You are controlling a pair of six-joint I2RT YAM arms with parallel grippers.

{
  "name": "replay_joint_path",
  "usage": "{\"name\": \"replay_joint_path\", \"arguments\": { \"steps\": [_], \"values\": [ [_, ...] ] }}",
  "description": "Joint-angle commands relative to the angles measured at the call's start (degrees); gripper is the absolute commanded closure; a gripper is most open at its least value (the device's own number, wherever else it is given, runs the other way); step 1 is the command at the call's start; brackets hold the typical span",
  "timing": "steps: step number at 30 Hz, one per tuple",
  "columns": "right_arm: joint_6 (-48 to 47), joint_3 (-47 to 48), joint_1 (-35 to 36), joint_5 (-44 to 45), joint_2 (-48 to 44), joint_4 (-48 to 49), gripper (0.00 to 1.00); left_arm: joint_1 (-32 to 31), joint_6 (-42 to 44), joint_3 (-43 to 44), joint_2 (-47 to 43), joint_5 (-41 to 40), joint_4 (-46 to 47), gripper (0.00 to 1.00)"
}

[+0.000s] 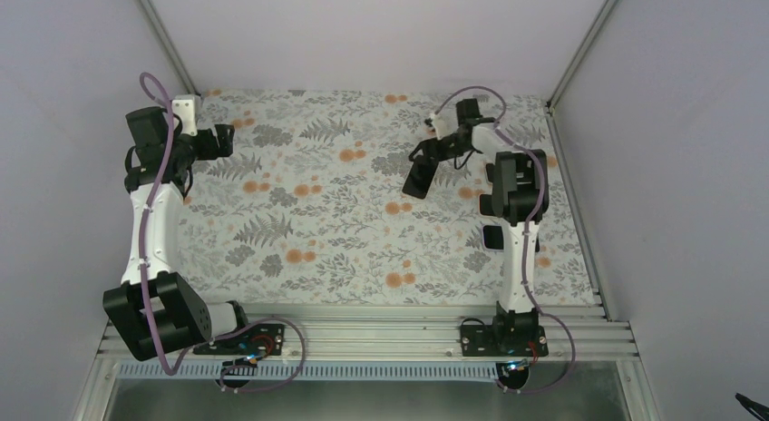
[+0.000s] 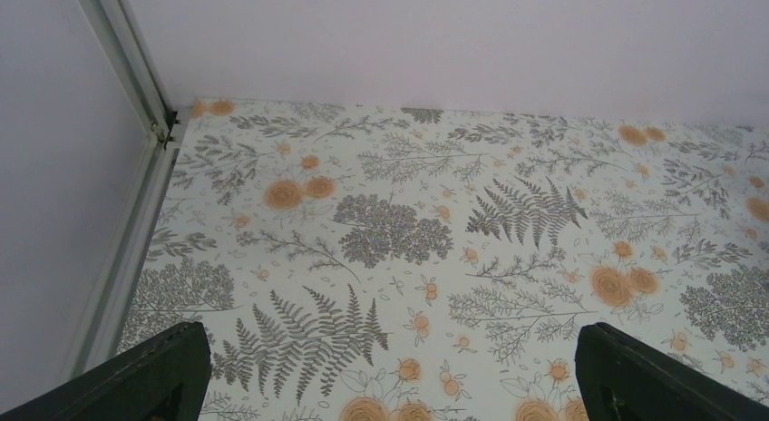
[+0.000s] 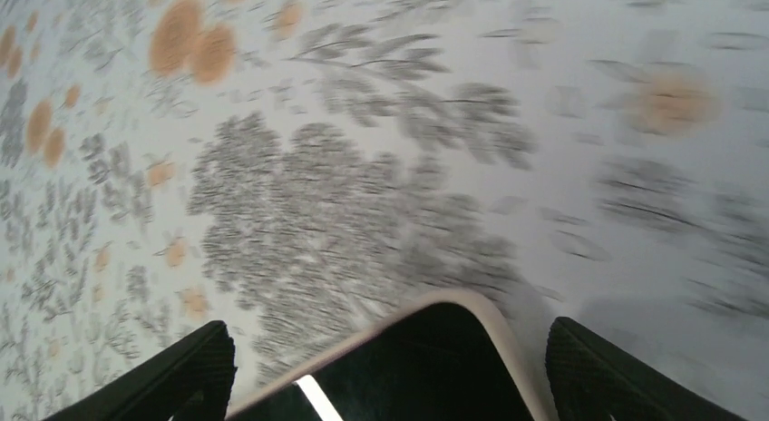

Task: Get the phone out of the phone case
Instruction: Pick up the phone at the center of the board.

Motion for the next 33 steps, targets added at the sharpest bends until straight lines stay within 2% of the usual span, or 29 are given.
{"name": "replay_joint_path", "arguments": {
  "steps": [1,11,17,19,20,21,28,33],
  "values": [
    [-2.1,-4.9,5.5,0.1,0.7,-4.6,0.18,-0.1,0.7,0.2,-1.0,0.2,0.1,0.00],
    [-5.9,-17.5,12.7,-2.2,-5.3,-2.9,0.19,-0.1,1.5,1.8,-0.3,-1.0,-0.6,0.00],
    [-4.4,-20.6,14.1,-0.5,-12.8,-1.4,0.12,-0.1,1.6,3.5,-0.1,-2.8,-1.0,0.00],
    [-2.4,-22.2,14.1,3.1,-16.8,0.4,0.08,-0.1,1.4,3.7,-0.2,-3.4,-1.0,0.00],
    [-1.6,-23.4,14.1,4.8,-19.0,1.4,0.01,-0.1,1.3,3.6,-0.5,-4.2,-1.0,0.00],
    [-0.7,-25.0,14.1,6.9,-21.3,2.6,0.00,-0.1,1.3,3.5,-0.6,-4.8,-0.8,0.00],
    [2.6,-35.9,14.1,23.0,-33.3,6.0,0.01,-0.1,1.7,2.8,-2.8,-7.1,-0.1,0.00],
    [7.1,-40.3,14.2,32.2,-36.4,6.0,0.01,-0.1,0.8,3.0,-3.5,-8.2,0.4,0.00]
  ]
}}
